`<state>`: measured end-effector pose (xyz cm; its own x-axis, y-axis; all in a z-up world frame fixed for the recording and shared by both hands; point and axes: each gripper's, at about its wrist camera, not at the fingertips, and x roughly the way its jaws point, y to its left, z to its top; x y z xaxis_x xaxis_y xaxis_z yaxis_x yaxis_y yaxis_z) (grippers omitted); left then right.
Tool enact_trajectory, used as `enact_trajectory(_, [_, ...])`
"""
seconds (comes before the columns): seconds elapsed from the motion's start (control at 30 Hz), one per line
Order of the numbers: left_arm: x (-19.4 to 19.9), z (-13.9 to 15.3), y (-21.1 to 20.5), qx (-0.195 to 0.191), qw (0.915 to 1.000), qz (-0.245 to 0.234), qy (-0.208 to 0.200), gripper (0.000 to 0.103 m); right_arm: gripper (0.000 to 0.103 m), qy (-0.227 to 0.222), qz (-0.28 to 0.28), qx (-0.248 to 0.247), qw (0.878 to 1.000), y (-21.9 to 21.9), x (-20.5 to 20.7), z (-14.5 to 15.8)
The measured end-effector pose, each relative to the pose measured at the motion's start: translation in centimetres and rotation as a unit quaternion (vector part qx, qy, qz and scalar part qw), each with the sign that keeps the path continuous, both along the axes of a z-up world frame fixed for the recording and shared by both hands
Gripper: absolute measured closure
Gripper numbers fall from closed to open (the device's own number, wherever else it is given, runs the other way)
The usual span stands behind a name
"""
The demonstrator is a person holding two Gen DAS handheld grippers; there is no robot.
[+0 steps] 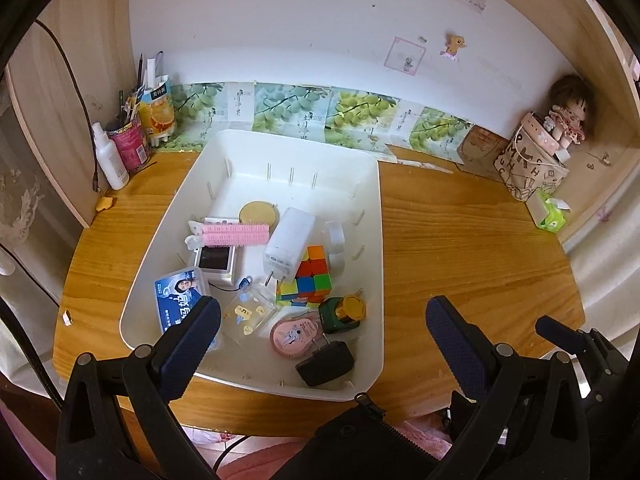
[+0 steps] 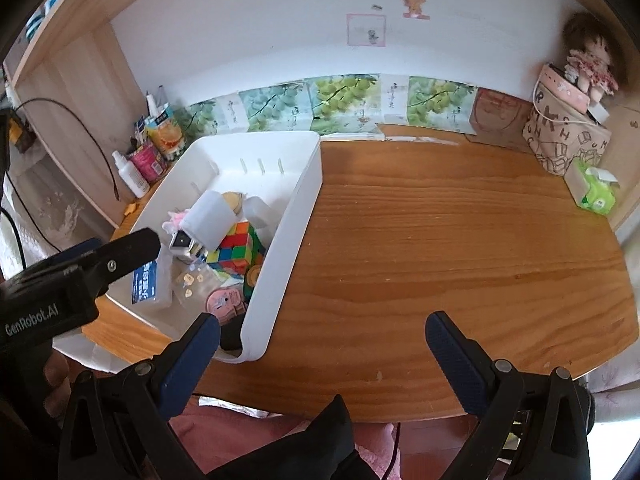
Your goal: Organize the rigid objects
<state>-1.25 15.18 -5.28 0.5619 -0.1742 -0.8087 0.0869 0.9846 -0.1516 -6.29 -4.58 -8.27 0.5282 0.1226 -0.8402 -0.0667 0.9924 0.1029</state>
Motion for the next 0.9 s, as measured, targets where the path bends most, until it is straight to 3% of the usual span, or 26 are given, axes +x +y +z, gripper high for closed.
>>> enact_trajectory(0.2, [0.1,-0.3,0.5,0.001,1.0000,0.003,0.008,0.001,0.004,0.017,-0.008,0.003,1.000,0.1,0.3,-0.6])
enact_trajectory(0.6, [0.3,0.0,2.0,-0.012,0.9992,0.038,0.000,0.001,0.004,0.017,0.029,-0.019,0.999,1.5,2.0,-0.1])
enact_trajectory(0.9, [0.1,0.9,2.5,0.030,0.9964,0.077,-0.021,0.001,0.004,0.019,0.076,-0.013,0.997,3.0,4.0,-0.4])
